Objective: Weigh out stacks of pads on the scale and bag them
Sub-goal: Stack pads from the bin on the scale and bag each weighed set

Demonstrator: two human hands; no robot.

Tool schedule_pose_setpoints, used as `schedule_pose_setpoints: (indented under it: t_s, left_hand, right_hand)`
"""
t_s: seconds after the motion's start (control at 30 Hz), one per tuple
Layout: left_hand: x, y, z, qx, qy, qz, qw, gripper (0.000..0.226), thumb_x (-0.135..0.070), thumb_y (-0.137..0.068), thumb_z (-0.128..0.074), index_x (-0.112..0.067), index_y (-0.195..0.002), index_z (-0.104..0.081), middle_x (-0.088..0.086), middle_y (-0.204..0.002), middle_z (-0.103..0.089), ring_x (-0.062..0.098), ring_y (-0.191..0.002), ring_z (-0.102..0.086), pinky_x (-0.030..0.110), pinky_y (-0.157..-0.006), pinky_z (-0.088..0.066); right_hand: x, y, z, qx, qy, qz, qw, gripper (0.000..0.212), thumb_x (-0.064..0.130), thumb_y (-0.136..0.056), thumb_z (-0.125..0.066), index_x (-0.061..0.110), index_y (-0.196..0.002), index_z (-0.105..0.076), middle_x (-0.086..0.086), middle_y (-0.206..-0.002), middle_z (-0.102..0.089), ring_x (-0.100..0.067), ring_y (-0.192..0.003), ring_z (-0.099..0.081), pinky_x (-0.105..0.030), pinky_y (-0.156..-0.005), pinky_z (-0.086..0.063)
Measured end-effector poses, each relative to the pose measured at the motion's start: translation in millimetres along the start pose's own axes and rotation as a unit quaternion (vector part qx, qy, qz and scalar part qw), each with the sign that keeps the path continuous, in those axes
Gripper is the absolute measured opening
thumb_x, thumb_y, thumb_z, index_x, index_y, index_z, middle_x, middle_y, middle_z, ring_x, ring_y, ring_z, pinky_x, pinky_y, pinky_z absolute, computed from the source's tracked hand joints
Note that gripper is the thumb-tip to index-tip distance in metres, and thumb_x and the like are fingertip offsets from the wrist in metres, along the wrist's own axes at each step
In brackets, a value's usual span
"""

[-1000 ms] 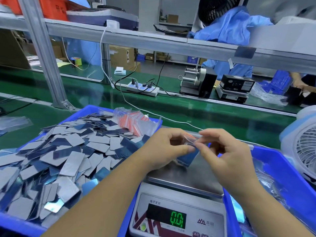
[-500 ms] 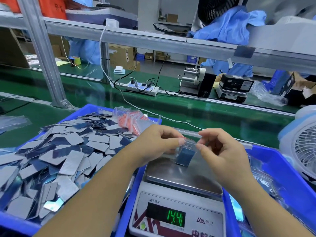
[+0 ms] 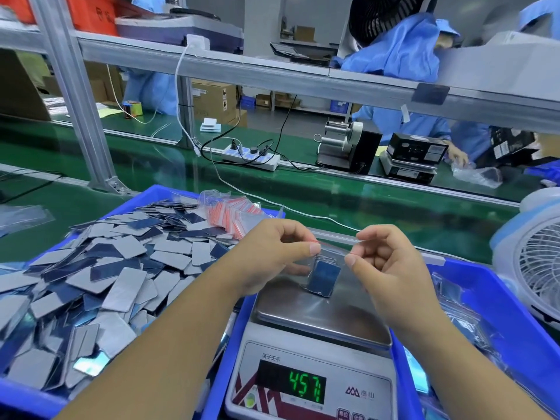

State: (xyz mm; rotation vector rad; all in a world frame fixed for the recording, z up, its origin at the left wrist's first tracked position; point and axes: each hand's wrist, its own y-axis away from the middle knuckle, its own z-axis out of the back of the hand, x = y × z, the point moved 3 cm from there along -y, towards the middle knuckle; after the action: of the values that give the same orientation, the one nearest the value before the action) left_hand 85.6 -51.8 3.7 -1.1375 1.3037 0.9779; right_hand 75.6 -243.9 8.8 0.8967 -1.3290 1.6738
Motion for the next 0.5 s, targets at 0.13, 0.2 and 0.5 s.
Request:
schedule_pose_setpoints:
  t_s: [0.13,0.2,0.5]
  left_hand:
    - [-1.7,1.5,-1.4,0.009,-0.008,0.002,1.0,0.018,-0.001,-0.091,-0.068,-0.013,-0.077,-0.068,0.008,-0.084,-0.061,0.021,-0.084,-0.064,0.038,-0.078,-0.061]
    - [-2.8,2.2,-2.6,0.01,-0.017,-0.001,1.0,0.016,-0.002,-0.092,-0.067,-0.011,-0.079,-0.066,0.009,-0.085,-0.059,0.021,-0.084,-0.062,0.035,-0.076,-0.061]
    - [-2.0,4.1,-9.0,0.014,-0.044,-0.013,0.999,0.005,-0.016,-0.082,-0.074,-0.014,-0.081,-0.07,0.012,-0.087,-0.064,0.023,-0.087,-0.065,0.045,-0.087,-0.06]
  right_hand:
    - [-0.6,-0.1,-3.2,0.006,-0.017,-0.013,1.0,0.024,0.021,-0.075,-0.067,0.038,-0.09,-0.059,0.006,-0.077,-0.064,-0.009,-0.066,-0.054,-0.031,-0.063,-0.045]
    - [-1.3,0.4,-4.1,0.008,-0.024,-0.014,1.0,0.024,0.02,-0.077,-0.068,0.037,-0.091,-0.06,0.005,-0.078,-0.064,-0.011,-0.066,-0.055,-0.032,-0.063,-0.044]
    - [0.8,0.4,-6.7,0.014,-0.043,0.002,0.999,0.024,0.018,-0.076,-0.069,0.037,-0.085,-0.058,0.004,-0.075,-0.062,-0.014,-0.064,-0.053,-0.031,-0.06,-0.042]
